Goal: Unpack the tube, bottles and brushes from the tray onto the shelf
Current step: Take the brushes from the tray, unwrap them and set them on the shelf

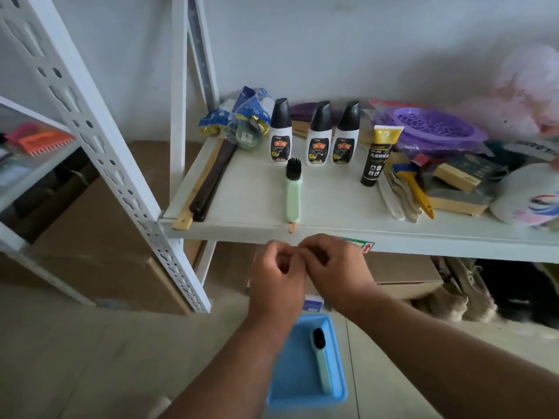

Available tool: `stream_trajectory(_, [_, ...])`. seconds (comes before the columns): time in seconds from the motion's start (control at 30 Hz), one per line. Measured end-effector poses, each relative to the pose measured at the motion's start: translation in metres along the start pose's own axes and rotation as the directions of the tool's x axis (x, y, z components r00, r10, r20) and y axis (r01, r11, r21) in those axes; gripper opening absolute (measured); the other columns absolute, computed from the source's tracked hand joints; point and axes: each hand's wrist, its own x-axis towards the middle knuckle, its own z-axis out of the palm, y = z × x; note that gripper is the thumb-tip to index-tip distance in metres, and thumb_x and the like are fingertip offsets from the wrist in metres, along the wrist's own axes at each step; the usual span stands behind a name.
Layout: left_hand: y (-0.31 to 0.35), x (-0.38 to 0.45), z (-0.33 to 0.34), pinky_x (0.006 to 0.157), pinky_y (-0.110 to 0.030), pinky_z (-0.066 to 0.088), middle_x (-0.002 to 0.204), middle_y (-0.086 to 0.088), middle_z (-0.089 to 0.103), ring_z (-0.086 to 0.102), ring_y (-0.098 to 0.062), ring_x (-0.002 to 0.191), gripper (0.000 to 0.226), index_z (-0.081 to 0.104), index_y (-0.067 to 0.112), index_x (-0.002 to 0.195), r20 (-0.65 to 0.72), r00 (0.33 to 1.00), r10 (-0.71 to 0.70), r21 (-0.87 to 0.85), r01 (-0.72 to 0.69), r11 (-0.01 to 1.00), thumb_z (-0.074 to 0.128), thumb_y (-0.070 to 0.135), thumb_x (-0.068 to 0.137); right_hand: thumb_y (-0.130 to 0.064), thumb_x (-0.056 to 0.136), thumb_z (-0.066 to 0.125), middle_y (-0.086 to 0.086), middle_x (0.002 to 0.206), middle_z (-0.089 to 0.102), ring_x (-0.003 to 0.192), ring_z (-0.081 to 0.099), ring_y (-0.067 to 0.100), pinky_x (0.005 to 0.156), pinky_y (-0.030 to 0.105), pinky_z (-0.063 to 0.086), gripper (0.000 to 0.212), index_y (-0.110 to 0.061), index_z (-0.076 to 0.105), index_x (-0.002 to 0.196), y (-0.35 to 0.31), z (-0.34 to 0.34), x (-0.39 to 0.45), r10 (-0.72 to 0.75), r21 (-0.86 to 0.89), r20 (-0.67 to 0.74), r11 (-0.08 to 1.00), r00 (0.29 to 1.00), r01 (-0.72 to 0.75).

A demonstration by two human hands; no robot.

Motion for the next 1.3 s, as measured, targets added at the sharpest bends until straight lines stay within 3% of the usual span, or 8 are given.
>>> stream_trajectory(0.1, [-0.050,-0.009,0.021,0.059,-0.035,0.052,0.075,-0.011,0.075,0.063,-0.019,0.062,0.009,0.068,0.019,0.083,0.067,0.980,-0.188,-0.088,0.193,0.977,0.070,0.017,0.092,-0.018,0.092,0.071,-0.009,0.078,0.074,0.075,0.069,0.005,0.064,0.010,0.050,0.009,-0.025,0.077,0.091,0.047,0.025,-0.017,0.172,0.051,0.046,0.983,0.984,-0.174])
stream_trajectory(0.37, [-0.176,-0.019,0.076,0.065,-0.038,0.055,0.071,-0.007,0.070,0.061,-0.024,0.065,0.017,0.069,0.018,0.077,0.200,0.844,-0.498,0.101,0.488,0.867,0.065,0.015,0.093,-0.013,0.086,0.073,-0.001,0.089,0.071,0.080,0.069,0.024,0.073,0.030,0.053,0.016,-0.026,0.068,0.093,0.179,0.084,-0.048,0.478,0.043,0.116,0.873,0.871,-0.485])
stream_trajectory(0.53, [-0.249,-0.027,0.108,0.079,-0.039,0.060,0.085,-0.005,0.079,0.074,-0.030,0.084,0.016,0.069,0.019,0.081,0.204,0.732,-0.651,0.377,0.555,0.742,0.062,0.034,0.085,-0.011,0.090,0.071,0.004,0.091,0.074,0.070,0.066,0.019,0.072,0.032,0.056,0.018,-0.028,0.067,0.092,0.249,0.114,-0.075,0.673,0.084,0.203,0.712,0.712,-0.697])
stream_trajectory(0.67, [-0.296,-0.025,0.129,0.085,-0.041,0.060,0.106,-0.016,0.077,0.076,-0.034,0.098,0.013,0.059,0.015,0.082,0.230,0.606,-0.761,0.547,0.566,0.616,0.059,0.028,0.084,-0.005,0.093,0.060,0.009,0.114,0.070,0.077,0.066,0.023,0.066,0.022,0.051,0.039,-0.020,0.068,0.128,0.285,0.133,-0.079,0.773,0.049,0.291,0.576,0.563,-0.816])
stream_trajectory(0.83, [-0.320,-0.031,0.142,0.063,-0.014,0.051,0.094,0.001,0.067,0.065,-0.009,0.077,0.024,0.069,0.013,0.123,0.336,0.518,-0.786,0.451,0.645,0.617,0.061,0.013,0.100,-0.007,0.087,0.068,0.013,0.143,0.059,0.121,0.066,0.031,0.087,0.032,0.057,0.073,-0.028,0.047,0.154,0.295,0.156,-0.065,0.750,-0.027,0.437,0.562,0.496,-0.826])
stream_trajectory(0.93, [-0.324,-0.038,0.147,0.074,-0.023,0.055,0.091,-0.012,0.079,0.071,-0.019,0.082,0.021,0.077,0.010,0.104,0.407,0.478,-0.778,0.248,0.762,0.598,0.060,0.008,0.091,-0.011,0.084,0.072,0.012,0.151,0.052,0.135,0.055,0.033,0.099,0.027,0.047,0.081,-0.026,0.042,0.157,0.288,0.161,-0.055,0.747,-0.150,0.440,0.609,0.499,-0.779])
stream_trajectory(1.0, [-0.321,-0.039,0.152,0.095,-0.035,0.052,0.100,-0.011,0.079,0.069,-0.023,0.095,0.026,0.073,0.019,0.096,0.351,0.462,-0.814,0.048,0.860,0.509,0.053,0.005,0.102,-0.012,0.080,0.071,0.013,0.139,0.060,0.123,0.063,0.034,0.102,0.035,0.054,0.076,-0.027,0.050,0.151,0.290,0.165,-0.054,0.768,-0.135,0.409,0.585,0.492,-0.800])
stream_trajectory(1.3, [-0.315,-0.027,0.151,0.070,-0.037,0.050,0.081,-0.019,0.062,0.063,-0.030,0.075,0.017,0.069,0.002,0.085,0.262,0.482,-0.836,-0.121,0.876,0.467,0.058,0.011,0.094,-0.018,0.097,0.060,-0.006,0.089,0.072,0.071,0.067,0.001,0.056,0.017,0.052,0.018,-0.029,0.074,0.100,0.268,0.156,-0.063,0.793,0.004,0.380,0.513,0.476,-0.858])
